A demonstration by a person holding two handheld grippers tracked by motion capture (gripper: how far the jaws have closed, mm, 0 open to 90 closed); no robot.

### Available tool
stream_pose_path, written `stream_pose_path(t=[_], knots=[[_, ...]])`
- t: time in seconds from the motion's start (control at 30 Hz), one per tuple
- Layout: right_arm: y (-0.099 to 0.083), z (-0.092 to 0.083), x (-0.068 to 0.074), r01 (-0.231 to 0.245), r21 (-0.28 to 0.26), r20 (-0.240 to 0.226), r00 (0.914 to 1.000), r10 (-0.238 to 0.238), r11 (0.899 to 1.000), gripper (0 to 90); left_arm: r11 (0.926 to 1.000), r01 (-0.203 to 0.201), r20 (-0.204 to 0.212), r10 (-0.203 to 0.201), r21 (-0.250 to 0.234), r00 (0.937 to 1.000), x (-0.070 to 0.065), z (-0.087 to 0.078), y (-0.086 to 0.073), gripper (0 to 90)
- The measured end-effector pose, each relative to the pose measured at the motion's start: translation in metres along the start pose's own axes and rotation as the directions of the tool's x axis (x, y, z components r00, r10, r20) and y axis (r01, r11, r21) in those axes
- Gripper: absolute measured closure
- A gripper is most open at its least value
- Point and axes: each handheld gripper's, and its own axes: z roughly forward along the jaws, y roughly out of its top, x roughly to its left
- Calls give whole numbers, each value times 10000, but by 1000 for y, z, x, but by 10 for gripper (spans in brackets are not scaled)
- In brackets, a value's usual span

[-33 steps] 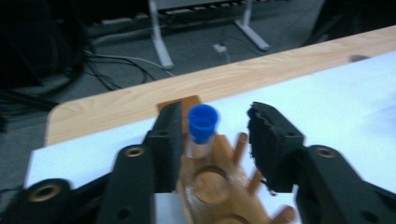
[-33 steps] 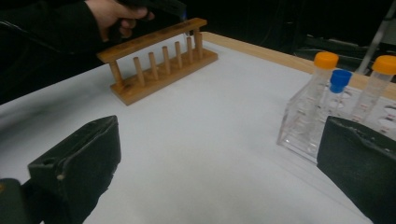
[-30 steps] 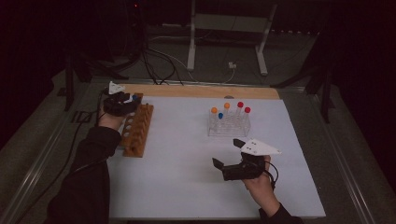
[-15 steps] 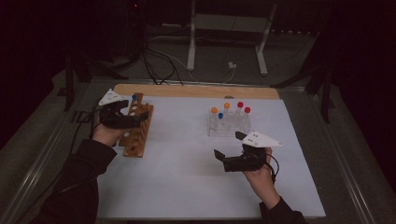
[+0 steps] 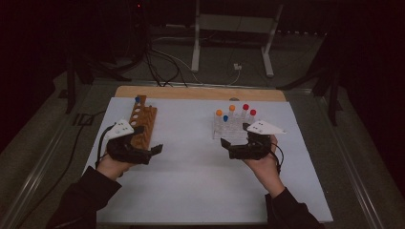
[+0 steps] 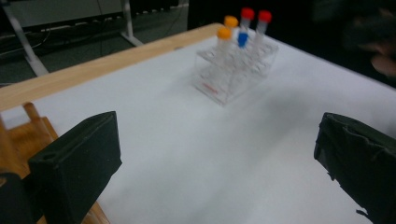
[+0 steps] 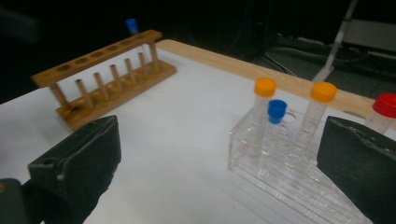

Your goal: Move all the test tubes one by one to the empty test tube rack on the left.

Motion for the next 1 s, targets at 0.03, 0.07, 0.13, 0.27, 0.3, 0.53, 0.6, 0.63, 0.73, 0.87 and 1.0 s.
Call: stream_pose_path(t=[0.03,0.07,0.13,0.27,0.3,0.53,0.6,0.63,0.73,0.87,1.0], knots=[[0,3,-2,-53,43,67,10000,53,10000,0,10000,4,107,-4,-2,9999,-4,0,-3,14],[1,6,-4,-72,100,147,9999,71,9999,0,10000,-66,161,65,40,9998,-9,0,-6,14],[1,12,-8,-61,211,313,9995,55,9998,0,9999,-133,347,130,73,9993,-17,1,-12,14],[-1,26,-14,-223,381,615,9979,199,9990,50,9991,-372,591,360,190,9976,-32,4,-23,14],[-2,30,-16,-284,437,718,9971,252,9986,62,9989,-417,653,401,226,9971,-34,5,-25,14],[-10,54,-26,-262,1265,1119,9936,120,9916,257,9979,-561,885,531,315,9947,-45,8,-35,14],[-12,59,-30,-337,1398,1208,9925,167,9896,366,9978,-564,859,534,334,9949,-45,8,-36,15],[-12,60,-31,-373,1444,1232,9922,194,9888,394,9979,-558,891,526,338,9946,-45,8,-36,14],[-11,66,-36,-412,1580,1237,9921,216,9866,512,9972,-607,865,567,440,9946,-45,9,-37,14],[-9,75,-40,-568,1757,1336,9905,334,9828,599,9972,-584,858,542,469,9948,-45,10,-38,14],[-8,84,-43,-654,1986,1456,9887,365,9779,659,9963,-644,849,595,562,9946,-45,11,-39,14]])
